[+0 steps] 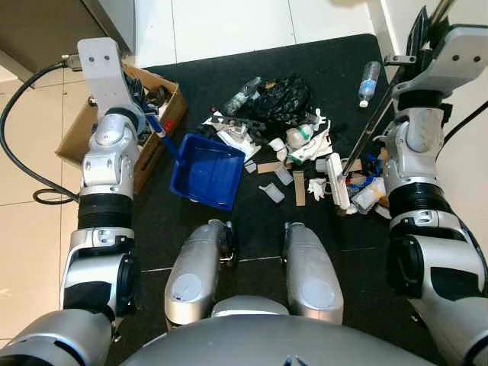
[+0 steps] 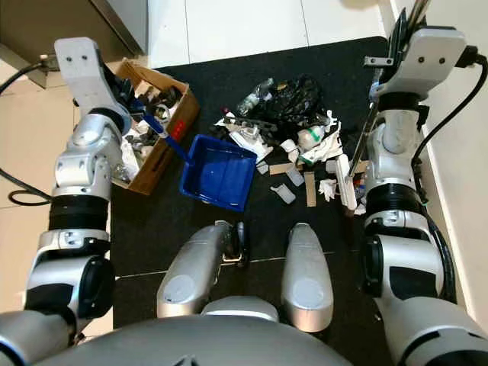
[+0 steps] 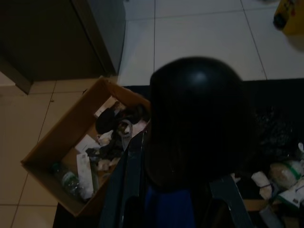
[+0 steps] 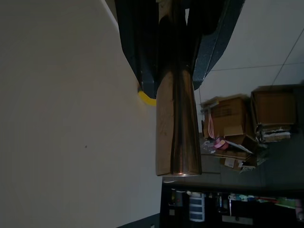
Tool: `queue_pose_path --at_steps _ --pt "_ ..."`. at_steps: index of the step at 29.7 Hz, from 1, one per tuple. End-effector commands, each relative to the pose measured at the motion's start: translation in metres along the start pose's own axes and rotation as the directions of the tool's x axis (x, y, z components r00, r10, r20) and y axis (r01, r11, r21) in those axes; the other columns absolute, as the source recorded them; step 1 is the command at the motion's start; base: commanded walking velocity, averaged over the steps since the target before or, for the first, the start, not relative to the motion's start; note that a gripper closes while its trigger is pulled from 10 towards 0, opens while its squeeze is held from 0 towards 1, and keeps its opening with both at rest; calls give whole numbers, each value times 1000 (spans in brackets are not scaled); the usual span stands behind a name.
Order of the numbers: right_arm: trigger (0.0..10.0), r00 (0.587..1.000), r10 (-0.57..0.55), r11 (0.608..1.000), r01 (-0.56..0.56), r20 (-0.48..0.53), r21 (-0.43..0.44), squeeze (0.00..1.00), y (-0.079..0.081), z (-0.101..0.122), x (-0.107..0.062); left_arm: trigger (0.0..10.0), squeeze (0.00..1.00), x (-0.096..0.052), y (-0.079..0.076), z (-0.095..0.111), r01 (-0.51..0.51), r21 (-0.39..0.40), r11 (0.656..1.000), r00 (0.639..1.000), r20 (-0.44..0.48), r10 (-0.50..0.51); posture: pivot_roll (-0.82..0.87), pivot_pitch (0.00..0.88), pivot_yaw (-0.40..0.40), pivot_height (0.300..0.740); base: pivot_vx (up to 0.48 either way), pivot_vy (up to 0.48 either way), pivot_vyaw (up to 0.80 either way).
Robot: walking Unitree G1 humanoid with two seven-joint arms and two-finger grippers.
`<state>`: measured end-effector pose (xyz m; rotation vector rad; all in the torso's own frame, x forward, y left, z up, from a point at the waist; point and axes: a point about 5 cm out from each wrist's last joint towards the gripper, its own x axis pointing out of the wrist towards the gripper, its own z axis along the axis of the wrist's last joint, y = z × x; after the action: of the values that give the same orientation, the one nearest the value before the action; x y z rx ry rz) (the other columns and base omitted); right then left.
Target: Sweep floor
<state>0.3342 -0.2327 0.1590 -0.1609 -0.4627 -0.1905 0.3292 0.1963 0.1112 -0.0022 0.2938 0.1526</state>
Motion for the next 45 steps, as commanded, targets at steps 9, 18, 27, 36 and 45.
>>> queue_pose_path --at_steps 9,18,27,36,45 --pt "10000 1000 2 1000 -2 1 -1 0 1 -3 -4 10000 0 -17 18 5 -25 -20 1000 999 -37 24 72 138 123 740 0 0 0" --pt "10000 1000 10 1000 -10 -8 8 0 6 -4 -4 10000 0 -30 31 7 -34 18 999 998 -46 35 88 141 120 740 0 0 0" --pt "10000 1000 14 1000 -14 -7 10 0 6 -4 -2 10000 0 -28 40 -5 -96 47 994 993 -63 99 87 142 113 740 0 0 0" --pt "10000 1000 9 1000 -9 -1 4 0 3 -3 -2 10000 0 -15 22 -14 -73 16 997 993 -93 75 65 143 114 740 0 0 0" --pt "10000 1000 4 1000 -4 -1 -1 0 2 -4 -4 10000 0 -3 19 -6 -98 1 995 995 -30 98 54 144 114 740 0 0 0"
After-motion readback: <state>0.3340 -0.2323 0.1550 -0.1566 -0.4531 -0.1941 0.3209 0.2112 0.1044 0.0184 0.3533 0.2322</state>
